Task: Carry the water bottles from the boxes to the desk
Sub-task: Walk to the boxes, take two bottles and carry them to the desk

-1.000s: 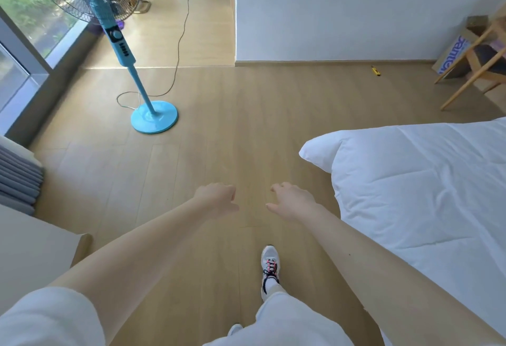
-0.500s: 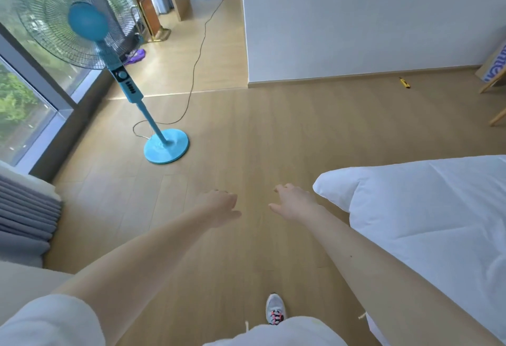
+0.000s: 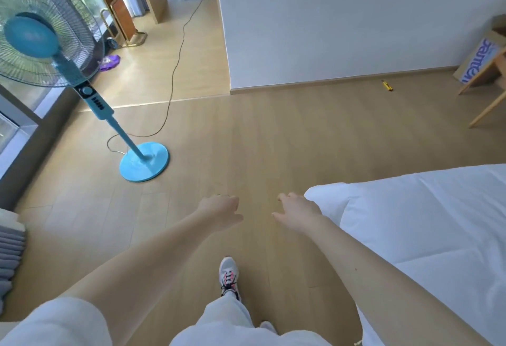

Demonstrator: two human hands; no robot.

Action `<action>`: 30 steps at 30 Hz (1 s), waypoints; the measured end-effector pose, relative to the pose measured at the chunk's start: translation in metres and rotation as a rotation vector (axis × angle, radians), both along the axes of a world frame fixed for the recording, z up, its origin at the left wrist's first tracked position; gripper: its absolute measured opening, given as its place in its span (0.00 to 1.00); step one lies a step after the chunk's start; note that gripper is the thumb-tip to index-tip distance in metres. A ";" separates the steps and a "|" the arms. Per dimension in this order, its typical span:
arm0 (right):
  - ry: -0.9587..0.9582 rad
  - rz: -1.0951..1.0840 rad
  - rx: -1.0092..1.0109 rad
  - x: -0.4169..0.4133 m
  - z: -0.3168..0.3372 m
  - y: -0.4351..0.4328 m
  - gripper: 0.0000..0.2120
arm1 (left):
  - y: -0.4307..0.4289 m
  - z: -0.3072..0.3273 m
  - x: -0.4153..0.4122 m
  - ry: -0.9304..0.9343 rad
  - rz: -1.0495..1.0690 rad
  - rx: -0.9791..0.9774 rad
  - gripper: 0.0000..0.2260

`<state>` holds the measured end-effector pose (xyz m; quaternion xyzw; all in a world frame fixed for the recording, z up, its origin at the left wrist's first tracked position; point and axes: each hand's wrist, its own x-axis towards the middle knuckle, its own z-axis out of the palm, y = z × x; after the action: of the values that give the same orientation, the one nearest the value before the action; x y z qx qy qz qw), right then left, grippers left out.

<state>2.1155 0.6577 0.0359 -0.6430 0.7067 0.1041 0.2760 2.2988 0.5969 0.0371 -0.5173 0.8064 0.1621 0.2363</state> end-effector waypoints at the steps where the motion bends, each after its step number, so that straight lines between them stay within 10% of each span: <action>1: 0.002 -0.009 0.002 -0.004 0.000 -0.007 0.26 | -0.010 -0.001 -0.004 0.000 -0.008 -0.004 0.16; 30: 0.093 -0.311 0.056 -0.063 0.014 -0.301 0.24 | -0.345 0.004 -0.096 0.109 -0.318 -0.006 0.18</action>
<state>2.0525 0.3568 0.0496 -0.5124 0.8065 0.1092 0.2738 2.2030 0.2516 0.0414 -0.3743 0.8902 0.1481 0.2134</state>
